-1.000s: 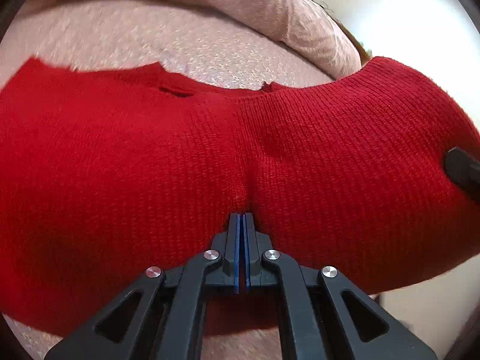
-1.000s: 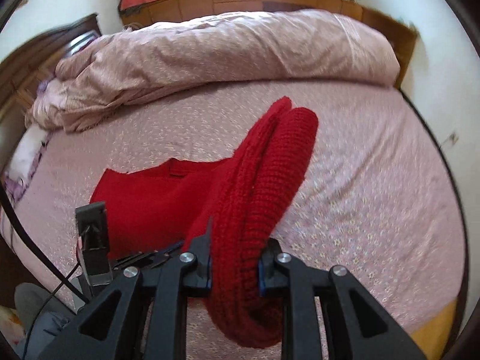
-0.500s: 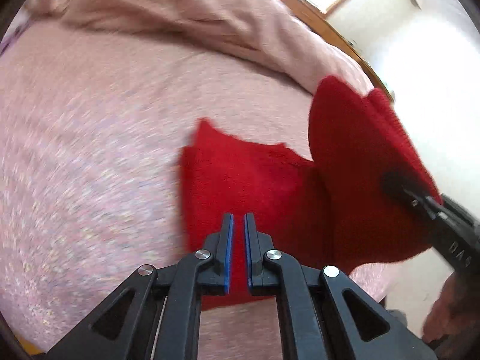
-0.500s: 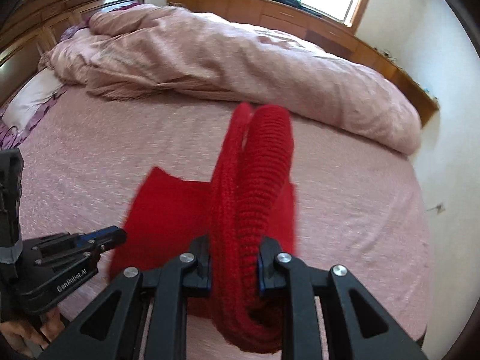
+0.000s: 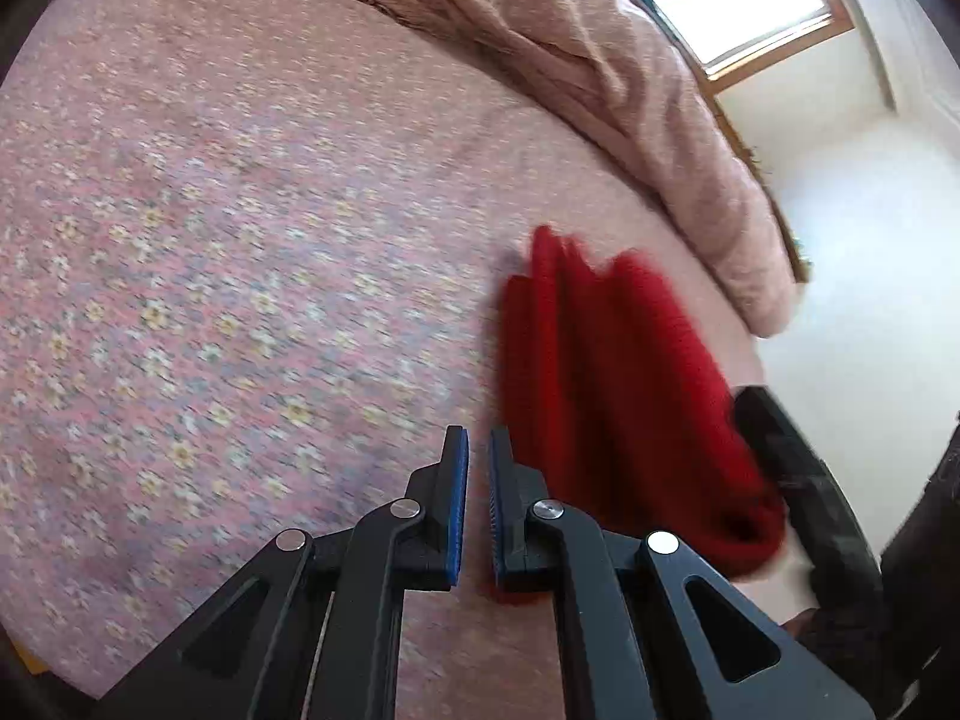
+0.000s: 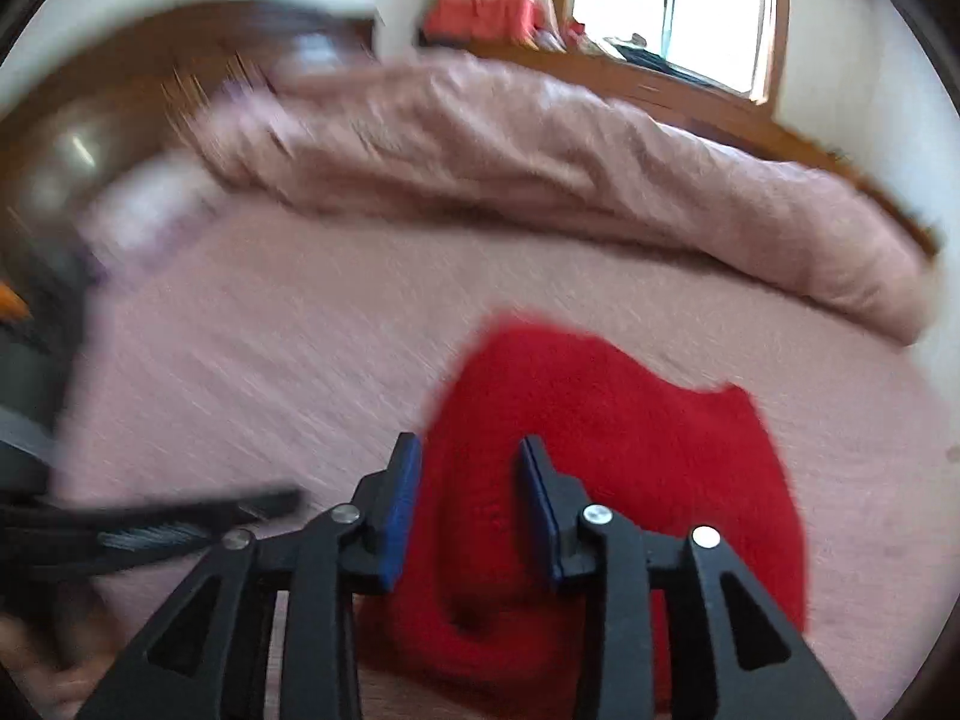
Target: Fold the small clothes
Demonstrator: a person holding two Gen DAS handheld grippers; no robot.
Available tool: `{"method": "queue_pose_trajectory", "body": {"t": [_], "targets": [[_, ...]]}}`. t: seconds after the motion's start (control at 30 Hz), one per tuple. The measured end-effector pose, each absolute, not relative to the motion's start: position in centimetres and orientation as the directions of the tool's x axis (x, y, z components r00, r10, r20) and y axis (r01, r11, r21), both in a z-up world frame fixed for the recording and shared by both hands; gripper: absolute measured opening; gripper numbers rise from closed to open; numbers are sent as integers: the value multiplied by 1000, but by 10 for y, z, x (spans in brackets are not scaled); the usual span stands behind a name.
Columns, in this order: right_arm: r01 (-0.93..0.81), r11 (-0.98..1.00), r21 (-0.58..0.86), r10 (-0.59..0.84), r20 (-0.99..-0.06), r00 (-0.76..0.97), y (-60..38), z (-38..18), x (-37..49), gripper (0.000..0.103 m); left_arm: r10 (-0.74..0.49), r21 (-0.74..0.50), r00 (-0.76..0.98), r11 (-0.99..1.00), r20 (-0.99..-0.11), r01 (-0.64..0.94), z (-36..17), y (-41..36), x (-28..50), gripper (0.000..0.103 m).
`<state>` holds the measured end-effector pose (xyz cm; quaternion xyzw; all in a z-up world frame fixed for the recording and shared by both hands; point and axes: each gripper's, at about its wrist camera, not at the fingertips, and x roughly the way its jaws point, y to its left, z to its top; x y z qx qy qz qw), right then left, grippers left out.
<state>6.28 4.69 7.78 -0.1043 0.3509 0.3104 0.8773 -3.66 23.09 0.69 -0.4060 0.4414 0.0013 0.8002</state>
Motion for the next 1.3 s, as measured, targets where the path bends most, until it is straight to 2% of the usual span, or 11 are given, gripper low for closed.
{"method": "queue_pose_trajectory", "body": {"t": [0.1,0.3,0.43,0.53,0.83,0.9,0.97,1.03,1.17,1.23,1.3], "targets": [[-637,755,156,569,-638,518,10,102,63,39,-412,-712,641,627,-647,-315,16,227,-42,6],[-591,805,45,496,-597,630,-88,103,48,41,-492,-790,709,595,-505,-150,44,203,-52,62],[-536,844,-3,425,-607,672,-143,70,45,41,-599,-875,689,473,-407,-105,36,197,-40,75],[-487,872,45,402,-632,662,-169,35,44,41,-613,-867,654,479,-444,-140,31,184,-28,85],[-470,880,67,412,-601,685,-173,1,26,45,-611,-840,594,486,-524,-241,7,146,29,84],[-478,876,72,418,-610,673,-169,-3,23,47,-601,-844,609,476,-517,-247,4,141,39,76],[-493,867,68,423,-622,659,-161,-7,22,47,-570,-826,625,509,-533,-240,8,136,46,38],[-492,870,40,404,-630,663,-153,-12,21,47,-540,-811,656,550,-527,-199,20,131,50,24],[-477,877,57,413,-597,688,-137,-10,28,49,-553,-828,721,558,-418,-53,48,126,54,20],[-465,885,21,395,-562,727,-126,-9,26,60,-548,-807,735,590,-399,2,60,120,54,20],[-442,896,-30,357,-542,761,-114,-10,25,62,-551,-792,745,609,-376,51,69,116,55,20]]}}
